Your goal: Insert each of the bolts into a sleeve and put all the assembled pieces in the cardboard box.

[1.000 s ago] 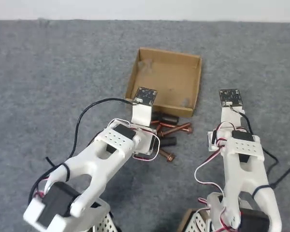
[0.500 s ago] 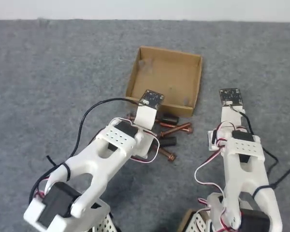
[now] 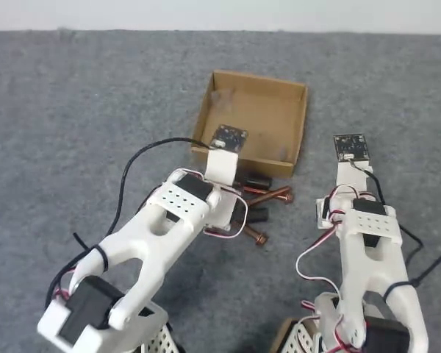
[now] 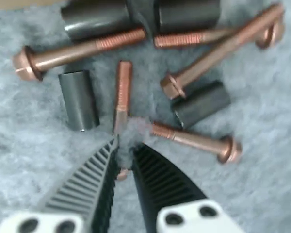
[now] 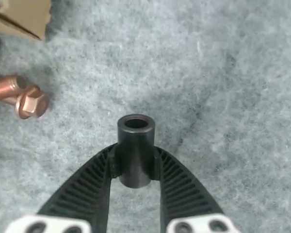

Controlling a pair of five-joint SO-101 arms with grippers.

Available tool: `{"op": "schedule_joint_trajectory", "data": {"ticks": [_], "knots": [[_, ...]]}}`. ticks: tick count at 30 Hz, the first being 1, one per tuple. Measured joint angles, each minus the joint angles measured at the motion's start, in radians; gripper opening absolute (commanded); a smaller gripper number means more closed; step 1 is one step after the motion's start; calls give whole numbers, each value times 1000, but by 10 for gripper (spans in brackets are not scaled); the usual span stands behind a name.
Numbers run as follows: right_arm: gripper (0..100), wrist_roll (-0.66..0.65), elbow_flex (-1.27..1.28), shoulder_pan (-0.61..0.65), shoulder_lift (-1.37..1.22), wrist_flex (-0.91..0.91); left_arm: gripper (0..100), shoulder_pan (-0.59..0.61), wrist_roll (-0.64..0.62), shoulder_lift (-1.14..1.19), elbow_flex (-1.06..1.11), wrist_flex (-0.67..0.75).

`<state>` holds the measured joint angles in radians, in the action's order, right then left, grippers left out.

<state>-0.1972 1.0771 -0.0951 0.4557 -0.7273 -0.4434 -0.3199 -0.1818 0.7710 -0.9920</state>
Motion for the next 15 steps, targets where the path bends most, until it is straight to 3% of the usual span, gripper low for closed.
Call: {"op": "schedule_joint_trajectory", "data": {"ticks": [6, 15], "knots": [[6, 0, 0, 0, 0, 0, 13, 0, -97, 0, 9, 95], [6, 0, 0, 0, 0, 0, 28, -3, -103, 8, 35, 213]]}}
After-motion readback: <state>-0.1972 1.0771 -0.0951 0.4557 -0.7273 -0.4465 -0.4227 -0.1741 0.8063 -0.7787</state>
